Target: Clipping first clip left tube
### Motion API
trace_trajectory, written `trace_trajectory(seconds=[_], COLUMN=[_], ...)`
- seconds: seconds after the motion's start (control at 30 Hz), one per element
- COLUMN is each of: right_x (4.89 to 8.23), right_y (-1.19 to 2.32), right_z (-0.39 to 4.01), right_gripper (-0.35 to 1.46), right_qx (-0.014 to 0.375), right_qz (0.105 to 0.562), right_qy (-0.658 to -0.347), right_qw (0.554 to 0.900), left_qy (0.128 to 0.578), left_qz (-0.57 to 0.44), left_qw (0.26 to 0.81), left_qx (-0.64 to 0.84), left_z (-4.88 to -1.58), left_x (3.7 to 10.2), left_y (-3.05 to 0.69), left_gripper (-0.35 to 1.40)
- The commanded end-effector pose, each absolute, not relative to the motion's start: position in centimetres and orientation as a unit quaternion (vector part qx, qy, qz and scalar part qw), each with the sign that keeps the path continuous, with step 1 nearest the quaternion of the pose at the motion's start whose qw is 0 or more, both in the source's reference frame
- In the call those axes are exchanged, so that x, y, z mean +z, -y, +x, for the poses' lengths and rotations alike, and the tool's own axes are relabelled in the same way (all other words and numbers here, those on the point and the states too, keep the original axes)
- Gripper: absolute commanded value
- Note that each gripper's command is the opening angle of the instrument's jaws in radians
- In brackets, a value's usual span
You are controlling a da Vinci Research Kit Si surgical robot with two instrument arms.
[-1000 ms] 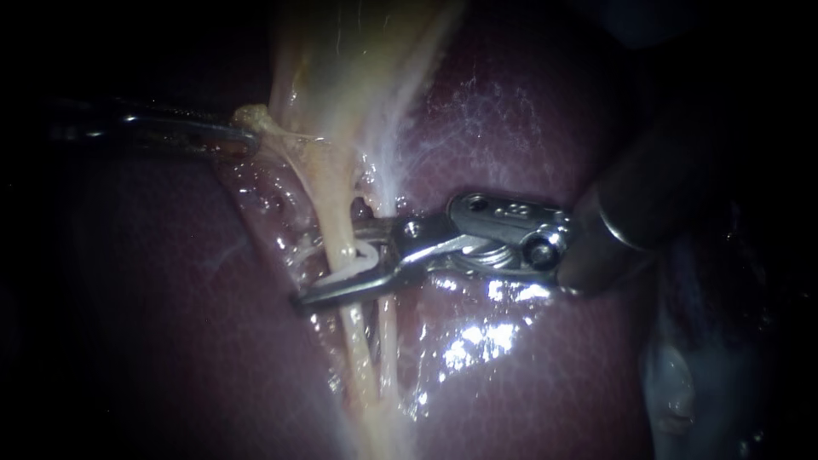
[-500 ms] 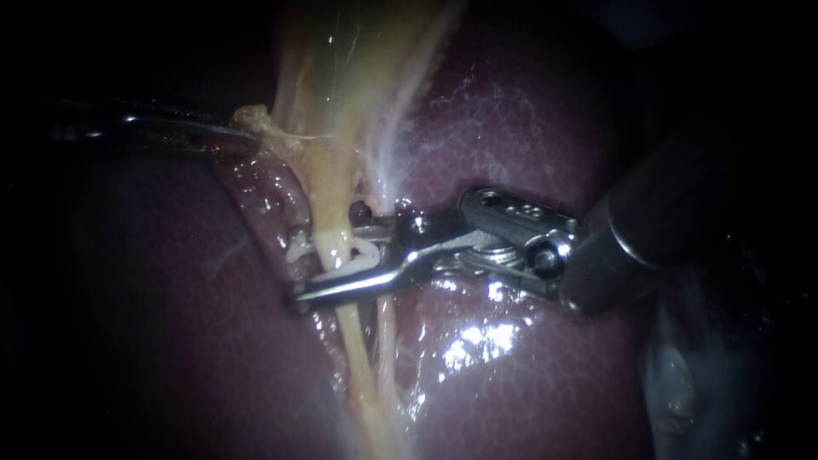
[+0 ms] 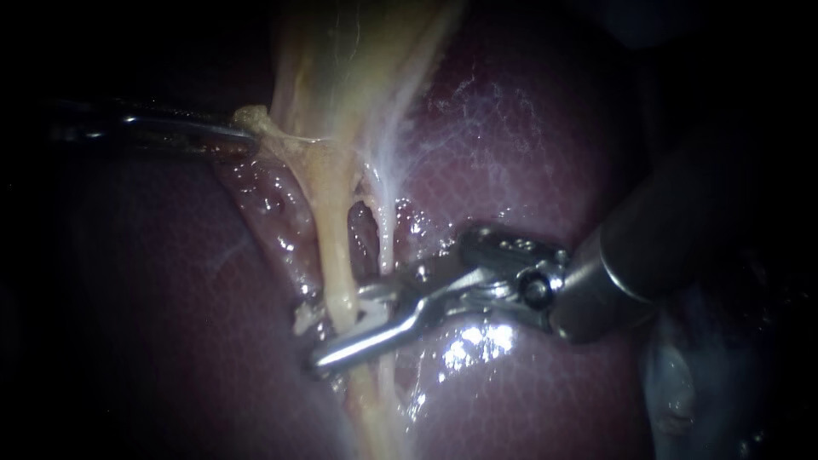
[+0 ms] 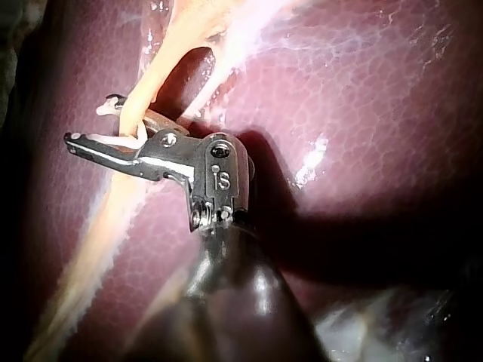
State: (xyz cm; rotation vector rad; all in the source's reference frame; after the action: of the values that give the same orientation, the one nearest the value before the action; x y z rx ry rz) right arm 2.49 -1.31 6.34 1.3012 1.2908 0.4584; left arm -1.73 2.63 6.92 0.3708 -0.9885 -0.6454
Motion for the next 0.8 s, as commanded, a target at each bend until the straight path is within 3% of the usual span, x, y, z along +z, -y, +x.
trace_trajectory(seconds=[0.03, 0.37, 0.5, 0.73, 0.8], right_x=[6.34, 6.33, 6.34, 6.35, 6.35], right_y=[1.34, 1.4, 1.38, 1.36, 1.37], right_z=[2.47, 2.45, 2.49, 2.52, 2.51], right_gripper=[0.46, 0.37, 0.24, -0.11, -0.35], right_qx=[0.195, 0.196, 0.206, 0.221, 0.228], right_qz=[0.561, 0.561, 0.552, 0.556, 0.562], right_qy=[-0.552, -0.551, -0.554, -0.547, -0.541], right_qw=[0.586, 0.586, 0.588, 0.586, 0.583], left_qy=[0.463, 0.463, 0.463, 0.463, 0.463], left_qz=[0.174, 0.174, 0.174, 0.174, 0.174], left_qw=[0.815, 0.815, 0.815, 0.815, 0.815], left_qx=[-0.302, -0.302, -0.302, -0.302, -0.302], left_z=[-1.73, -1.73, -1.73, -1.73, -1.73], left_x=[6.92, 6.92, 6.92, 6.92, 6.92], left_y=[-2.63, -2.62, -2.62, -2.62, -2.62], left_gripper=[-0.35, -0.35, -0.35, -0.35, -0.35])
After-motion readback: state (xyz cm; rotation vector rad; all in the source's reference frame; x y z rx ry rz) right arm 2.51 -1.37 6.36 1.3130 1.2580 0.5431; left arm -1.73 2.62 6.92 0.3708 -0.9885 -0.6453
